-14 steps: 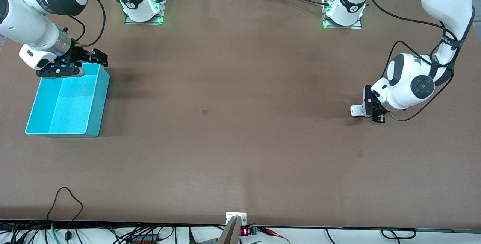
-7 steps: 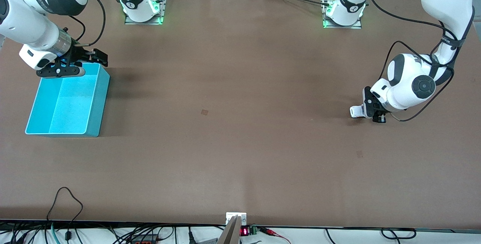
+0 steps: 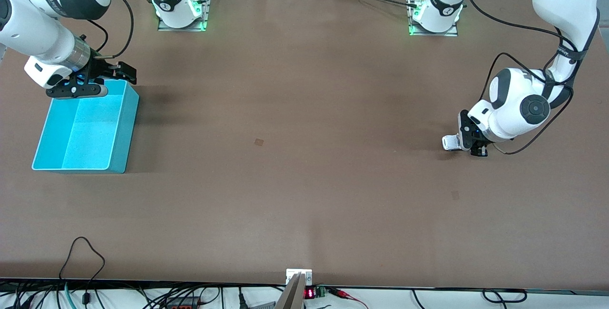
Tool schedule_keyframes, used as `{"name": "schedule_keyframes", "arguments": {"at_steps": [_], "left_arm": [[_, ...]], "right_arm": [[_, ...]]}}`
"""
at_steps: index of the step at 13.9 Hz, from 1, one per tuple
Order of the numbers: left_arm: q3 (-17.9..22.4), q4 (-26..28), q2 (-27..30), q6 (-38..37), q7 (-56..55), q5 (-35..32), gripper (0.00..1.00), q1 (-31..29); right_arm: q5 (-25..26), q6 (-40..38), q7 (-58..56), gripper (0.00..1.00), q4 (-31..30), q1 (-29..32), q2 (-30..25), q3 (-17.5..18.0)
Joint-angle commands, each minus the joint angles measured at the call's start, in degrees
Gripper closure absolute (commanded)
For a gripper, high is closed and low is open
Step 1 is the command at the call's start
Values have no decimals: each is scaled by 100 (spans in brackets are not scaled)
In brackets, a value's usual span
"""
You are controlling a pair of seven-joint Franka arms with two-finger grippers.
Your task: Wind and store white jeep toy
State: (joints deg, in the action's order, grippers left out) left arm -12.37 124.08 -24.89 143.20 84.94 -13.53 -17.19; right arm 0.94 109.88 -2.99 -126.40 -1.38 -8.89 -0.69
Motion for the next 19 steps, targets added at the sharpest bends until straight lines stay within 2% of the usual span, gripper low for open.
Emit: {"name": "schedule_keyframes", "arguments": {"at_steps": [1,5,19], "left_arm": [[-29,-16,-43,50,111,-194,70,-12],[-29,-25,-78,50,119,-404,70,-12],[-20,-33,-315,76,128,-396,73,-188]], "right_arm": [[-50,-63,-78,0,2,14,-34,8],[-50,-63,-78,0,2,14,-34,8],[-50,-72,-78,0,2,6,-34,8]]}}
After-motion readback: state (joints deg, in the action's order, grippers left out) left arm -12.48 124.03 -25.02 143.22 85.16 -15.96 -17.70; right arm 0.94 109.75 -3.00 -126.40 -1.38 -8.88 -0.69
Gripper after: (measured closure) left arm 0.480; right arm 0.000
